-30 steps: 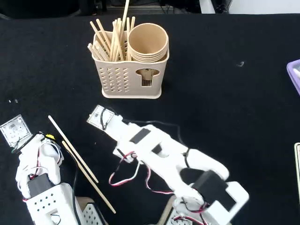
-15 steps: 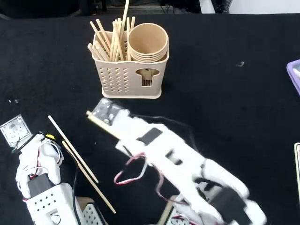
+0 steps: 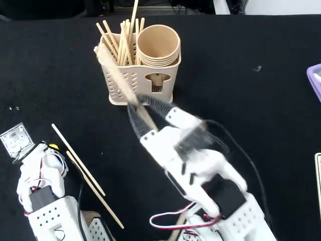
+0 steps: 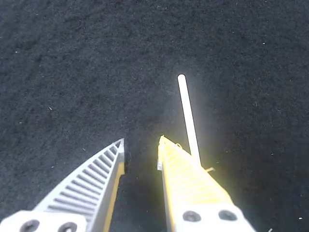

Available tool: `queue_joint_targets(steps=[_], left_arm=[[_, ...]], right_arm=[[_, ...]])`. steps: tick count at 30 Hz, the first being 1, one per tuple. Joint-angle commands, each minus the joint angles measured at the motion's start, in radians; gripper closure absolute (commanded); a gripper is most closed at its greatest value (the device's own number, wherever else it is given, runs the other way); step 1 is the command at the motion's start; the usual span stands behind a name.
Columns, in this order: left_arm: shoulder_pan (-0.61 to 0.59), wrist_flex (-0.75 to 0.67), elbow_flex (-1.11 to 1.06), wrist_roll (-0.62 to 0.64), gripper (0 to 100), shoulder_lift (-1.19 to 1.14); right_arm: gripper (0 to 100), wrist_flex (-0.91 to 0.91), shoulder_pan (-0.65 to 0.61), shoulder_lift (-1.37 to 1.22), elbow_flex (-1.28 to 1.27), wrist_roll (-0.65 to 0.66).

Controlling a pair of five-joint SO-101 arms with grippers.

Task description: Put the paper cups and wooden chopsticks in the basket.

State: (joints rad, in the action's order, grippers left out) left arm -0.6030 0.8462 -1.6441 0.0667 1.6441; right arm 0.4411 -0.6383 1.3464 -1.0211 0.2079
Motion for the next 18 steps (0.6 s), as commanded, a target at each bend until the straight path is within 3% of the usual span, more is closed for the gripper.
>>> queue_joint_targets(steps=[1, 7, 18], left_arm=[[0.004, -0.012, 0.033, 0.003, 88, 0.009], [0.004, -0.011, 0.033, 0.003, 88, 0.009], [0.007, 0.020, 0.042, 0.003, 88, 0.009]], right_arm=[[98.7, -0.336, 0.009, -0.025, 0.058, -0.014], [98.7, -0.646, 0.012, -0.291, 0.124, -0.014], [98.7, -0.801, 0.017, -0.852, 0.435, -0.012]])
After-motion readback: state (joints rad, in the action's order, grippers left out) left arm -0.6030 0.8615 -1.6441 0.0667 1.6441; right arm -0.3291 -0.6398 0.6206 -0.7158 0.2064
